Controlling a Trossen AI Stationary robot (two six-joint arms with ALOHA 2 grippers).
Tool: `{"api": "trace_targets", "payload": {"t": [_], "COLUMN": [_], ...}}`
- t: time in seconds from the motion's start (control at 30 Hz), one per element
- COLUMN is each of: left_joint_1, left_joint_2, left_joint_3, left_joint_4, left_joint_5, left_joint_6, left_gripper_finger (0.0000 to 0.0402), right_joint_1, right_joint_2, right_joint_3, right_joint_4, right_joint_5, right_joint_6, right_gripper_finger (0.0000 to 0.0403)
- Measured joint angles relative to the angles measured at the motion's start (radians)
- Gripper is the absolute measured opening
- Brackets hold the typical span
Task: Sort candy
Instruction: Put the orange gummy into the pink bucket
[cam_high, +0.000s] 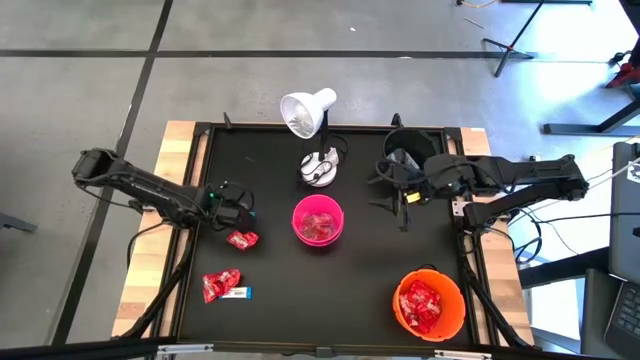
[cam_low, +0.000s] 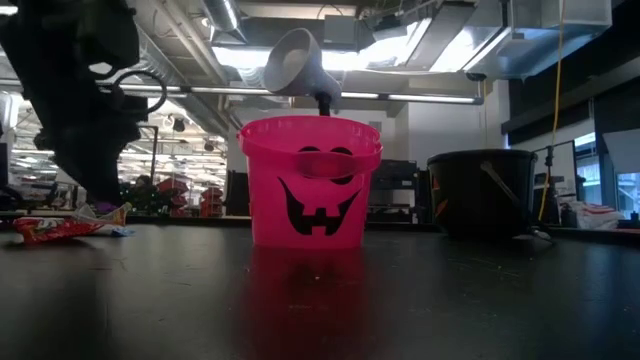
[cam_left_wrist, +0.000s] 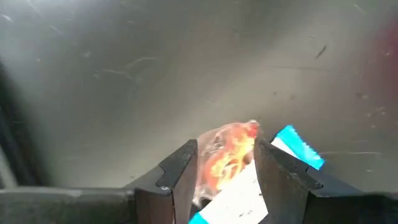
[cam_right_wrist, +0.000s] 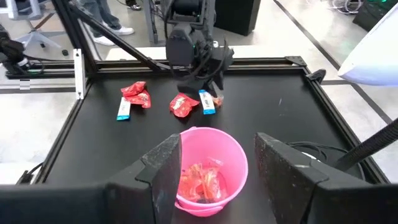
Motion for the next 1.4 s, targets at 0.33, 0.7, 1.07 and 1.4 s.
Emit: {"api": "trace_targets", "payload": {"t": [0.33,0.7,1.07,1.4], "left_joint_1": [0.0,0.001,0.001,-0.001], "left_joint_2": [0.0,0.0,0.001,0.001], "left_joint_3": [-0.088,-0.149,-0.14,0.041], "left_joint_4": [0.19,0.195,0.272,0.316], "left_joint_5": [0.035,0.023,0.025,-0.002], "left_joint_6": [0.03,-0.067,0.009,0.209], "left_gripper_finger": [0.0149,0.0126,0.0008,0.0001], "right_joint_1": [0.0,0.0,0.0,0.0], "right_joint_2": [0.037,0.057,0.057,0.057], "right_joint_3": [0.0,0.0,0.0,0.0], "right_joint_4": [0.0,0.002,0.004,0.09], "right_joint_5": [0.031,0.031,0.031,-0.072], "right_joint_6": [0.0,-0.008,-0.021,0.155], "right_gripper_finger": [0.0198,0.0198,0.0198,0.0198]}}
